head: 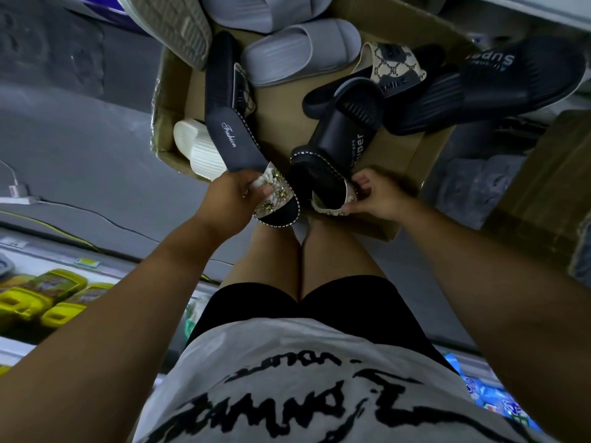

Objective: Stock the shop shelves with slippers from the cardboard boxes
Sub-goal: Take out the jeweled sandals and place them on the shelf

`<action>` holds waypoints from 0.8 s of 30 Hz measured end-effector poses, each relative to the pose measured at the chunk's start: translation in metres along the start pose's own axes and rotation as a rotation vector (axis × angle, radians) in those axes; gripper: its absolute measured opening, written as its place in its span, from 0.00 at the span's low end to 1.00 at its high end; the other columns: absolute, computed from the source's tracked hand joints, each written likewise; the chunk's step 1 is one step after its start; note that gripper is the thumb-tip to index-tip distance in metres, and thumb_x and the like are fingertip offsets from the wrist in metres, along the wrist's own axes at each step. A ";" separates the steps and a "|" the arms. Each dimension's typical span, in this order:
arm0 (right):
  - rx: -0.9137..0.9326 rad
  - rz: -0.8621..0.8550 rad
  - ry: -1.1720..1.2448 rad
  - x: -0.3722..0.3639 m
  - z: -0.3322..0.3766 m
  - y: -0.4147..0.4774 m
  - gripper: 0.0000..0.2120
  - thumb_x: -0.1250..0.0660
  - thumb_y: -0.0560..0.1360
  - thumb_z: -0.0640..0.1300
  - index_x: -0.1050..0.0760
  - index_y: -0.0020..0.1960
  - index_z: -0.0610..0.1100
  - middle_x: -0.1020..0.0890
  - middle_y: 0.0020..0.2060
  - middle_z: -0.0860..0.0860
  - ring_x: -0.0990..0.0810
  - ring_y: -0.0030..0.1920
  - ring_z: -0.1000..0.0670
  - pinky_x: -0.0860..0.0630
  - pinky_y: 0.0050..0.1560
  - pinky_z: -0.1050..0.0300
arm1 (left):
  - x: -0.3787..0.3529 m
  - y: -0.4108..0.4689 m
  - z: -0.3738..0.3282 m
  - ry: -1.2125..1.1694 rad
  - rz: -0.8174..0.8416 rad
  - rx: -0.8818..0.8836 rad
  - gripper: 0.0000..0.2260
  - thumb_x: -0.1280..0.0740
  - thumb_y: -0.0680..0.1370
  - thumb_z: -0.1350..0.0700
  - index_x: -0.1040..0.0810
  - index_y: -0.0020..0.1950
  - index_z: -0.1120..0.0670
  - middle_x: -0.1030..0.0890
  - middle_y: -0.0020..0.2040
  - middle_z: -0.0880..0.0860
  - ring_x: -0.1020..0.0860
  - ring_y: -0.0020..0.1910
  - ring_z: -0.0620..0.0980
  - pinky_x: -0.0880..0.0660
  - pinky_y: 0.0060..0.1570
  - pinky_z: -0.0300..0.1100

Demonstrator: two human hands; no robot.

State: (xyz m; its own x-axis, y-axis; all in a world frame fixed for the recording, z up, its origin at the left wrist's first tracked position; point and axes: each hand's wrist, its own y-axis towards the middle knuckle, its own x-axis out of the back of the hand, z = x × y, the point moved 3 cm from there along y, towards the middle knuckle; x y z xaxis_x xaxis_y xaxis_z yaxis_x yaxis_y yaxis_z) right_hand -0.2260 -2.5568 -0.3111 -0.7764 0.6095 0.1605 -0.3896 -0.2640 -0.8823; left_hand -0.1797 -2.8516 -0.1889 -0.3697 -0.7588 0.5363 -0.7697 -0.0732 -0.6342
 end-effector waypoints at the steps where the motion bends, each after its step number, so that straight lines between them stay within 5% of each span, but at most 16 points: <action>1: -0.009 0.033 -0.013 -0.004 -0.004 -0.002 0.45 0.16 0.64 0.46 0.34 0.75 0.47 0.26 0.70 0.48 0.28 0.70 0.48 0.29 0.69 0.49 | -0.001 -0.001 0.000 0.003 0.000 -0.002 0.10 0.31 0.80 0.50 0.17 0.55 0.56 0.18 0.46 0.53 0.20 0.48 0.53 0.30 0.48 0.40; 4: 0.026 0.053 0.009 -0.017 -0.013 -0.002 0.52 0.16 0.63 0.42 0.40 0.79 0.48 0.27 0.72 0.47 0.27 0.71 0.46 0.29 0.72 0.43 | -0.003 -0.004 -0.007 0.064 -0.034 -0.020 0.14 0.32 0.79 0.48 0.17 0.54 0.57 0.21 0.45 0.53 0.23 0.45 0.53 0.32 0.45 0.40; 7: 0.062 -0.058 -0.035 -0.025 -0.014 0.000 0.50 0.15 0.61 0.47 0.36 0.77 0.48 0.25 0.70 0.47 0.25 0.68 0.44 0.27 0.69 0.41 | -0.005 -0.008 -0.013 0.084 -0.079 -0.012 0.09 0.31 0.81 0.54 0.16 0.54 0.59 0.25 0.45 0.53 0.25 0.45 0.53 0.35 0.42 0.37; 10: 0.061 -0.144 -0.078 -0.024 -0.003 -0.010 0.44 0.15 0.62 0.54 0.31 0.72 0.49 0.24 0.62 0.49 0.24 0.61 0.47 0.24 0.60 0.50 | -0.008 -0.011 -0.009 0.092 -0.075 0.011 0.10 0.32 0.82 0.54 0.17 0.58 0.57 0.25 0.48 0.56 0.25 0.48 0.55 0.33 0.47 0.38; 13: 0.068 -0.132 0.081 -0.022 0.008 -0.024 0.36 0.16 0.65 0.50 0.31 0.66 0.49 0.20 0.53 0.53 0.20 0.54 0.50 0.24 0.50 0.56 | -0.006 -0.015 -0.007 0.053 -0.048 0.000 0.09 0.32 0.82 0.53 0.17 0.56 0.56 0.21 0.49 0.57 0.22 0.49 0.57 0.29 0.48 0.42; 17: 0.075 -0.180 0.157 -0.018 0.019 -0.047 0.32 0.16 0.63 0.51 0.30 0.60 0.50 0.17 0.50 0.52 0.18 0.50 0.51 0.21 0.49 0.56 | 0.003 -0.023 -0.017 -0.063 -0.028 -0.021 0.05 0.31 0.82 0.56 0.17 0.50 0.56 0.19 0.41 0.49 0.23 0.40 0.43 0.30 0.41 0.29; 21: 0.089 -0.274 0.309 -0.024 0.027 -0.086 0.31 0.16 0.61 0.58 0.27 0.56 0.51 0.16 0.53 0.53 0.17 0.51 0.52 0.19 0.51 0.53 | 0.014 -0.037 -0.018 -0.193 0.041 -0.024 0.14 0.33 0.82 0.50 0.19 0.48 0.60 0.19 0.40 0.57 0.26 0.39 0.48 0.30 0.44 0.43; 24: 0.138 -0.382 0.562 -0.037 0.042 -0.130 0.24 0.17 0.66 0.52 0.25 0.55 0.46 0.14 0.50 0.50 0.15 0.48 0.54 0.19 0.48 0.55 | 0.030 -0.057 -0.025 -0.349 0.036 0.013 0.16 0.31 0.81 0.46 0.20 0.48 0.61 0.23 0.38 0.52 0.28 0.39 0.47 0.30 0.45 0.45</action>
State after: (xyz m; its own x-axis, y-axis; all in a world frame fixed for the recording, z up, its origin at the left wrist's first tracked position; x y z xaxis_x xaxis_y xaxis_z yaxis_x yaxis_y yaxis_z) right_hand -0.1676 -2.5768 -0.1836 -0.2124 0.9637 0.1618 -0.6729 -0.0242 -0.7394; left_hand -0.1601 -2.8541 -0.1227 -0.1949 -0.9364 0.2919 -0.7520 -0.0484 -0.6574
